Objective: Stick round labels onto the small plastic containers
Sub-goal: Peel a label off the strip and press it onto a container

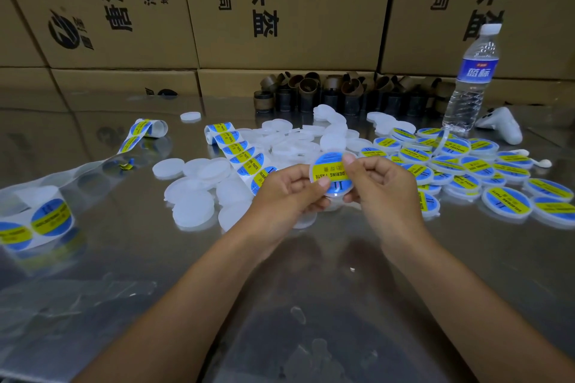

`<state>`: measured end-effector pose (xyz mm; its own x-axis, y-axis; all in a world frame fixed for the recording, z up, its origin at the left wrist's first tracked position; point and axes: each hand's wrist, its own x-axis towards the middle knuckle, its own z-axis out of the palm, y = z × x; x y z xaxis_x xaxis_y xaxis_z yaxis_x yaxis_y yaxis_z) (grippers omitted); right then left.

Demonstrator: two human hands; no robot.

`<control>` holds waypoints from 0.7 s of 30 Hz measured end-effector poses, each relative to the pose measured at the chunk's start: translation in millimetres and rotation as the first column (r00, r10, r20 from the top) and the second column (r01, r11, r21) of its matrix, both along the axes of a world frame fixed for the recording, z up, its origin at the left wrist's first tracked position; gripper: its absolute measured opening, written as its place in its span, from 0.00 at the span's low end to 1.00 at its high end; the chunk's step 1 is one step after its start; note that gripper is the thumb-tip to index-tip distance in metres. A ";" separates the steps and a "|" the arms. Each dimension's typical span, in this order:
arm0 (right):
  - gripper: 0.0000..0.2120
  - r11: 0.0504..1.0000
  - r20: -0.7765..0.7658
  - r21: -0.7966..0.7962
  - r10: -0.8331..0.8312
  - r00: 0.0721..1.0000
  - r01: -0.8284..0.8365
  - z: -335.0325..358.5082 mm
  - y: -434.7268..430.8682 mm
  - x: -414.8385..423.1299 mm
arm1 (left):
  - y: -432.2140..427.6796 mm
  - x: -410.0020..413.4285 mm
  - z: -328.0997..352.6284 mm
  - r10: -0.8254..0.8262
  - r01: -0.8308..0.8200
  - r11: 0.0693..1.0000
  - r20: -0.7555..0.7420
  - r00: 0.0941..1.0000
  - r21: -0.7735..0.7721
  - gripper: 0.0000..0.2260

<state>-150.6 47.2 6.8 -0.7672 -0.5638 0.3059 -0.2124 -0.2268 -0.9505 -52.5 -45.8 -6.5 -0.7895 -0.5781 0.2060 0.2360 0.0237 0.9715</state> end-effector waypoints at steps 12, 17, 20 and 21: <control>0.05 0.998 -0.013 0.033 0.050 0.999 -0.050 -2.0 -1.9 3.5 | -0.4 -1.7 0.5 0.096 -0.097 0.995 -0.047 0.994 -0.017 0.09; 0.05 0.999 0.003 0.036 0.027 1.000 -0.027 -3.0 -3.0 2.8 | 3.2 -0.4 4.2 0.102 -0.103 0.995 -0.034 0.994 -0.019 0.13; 0.08 0.999 -0.010 0.054 0.004 1.000 -0.003 -3.6 -3.4 2.0 | 4.1 -0.1 4.5 0.099 -0.099 0.995 -0.010 0.995 -0.029 0.14; 0.09 0.998 -0.015 0.059 0.003 1.000 -0.002 -3.9 -3.4 2.0 | 4.1 0.1 4.4 0.097 -0.097 0.995 -0.006 0.995 -0.028 0.14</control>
<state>-148.5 43.8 2.9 -0.7613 -0.5830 0.2837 -0.2264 -0.1710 -0.9589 -52.4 -41.7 -2.1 -0.7291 -0.6458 0.2266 0.2357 0.0739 0.9690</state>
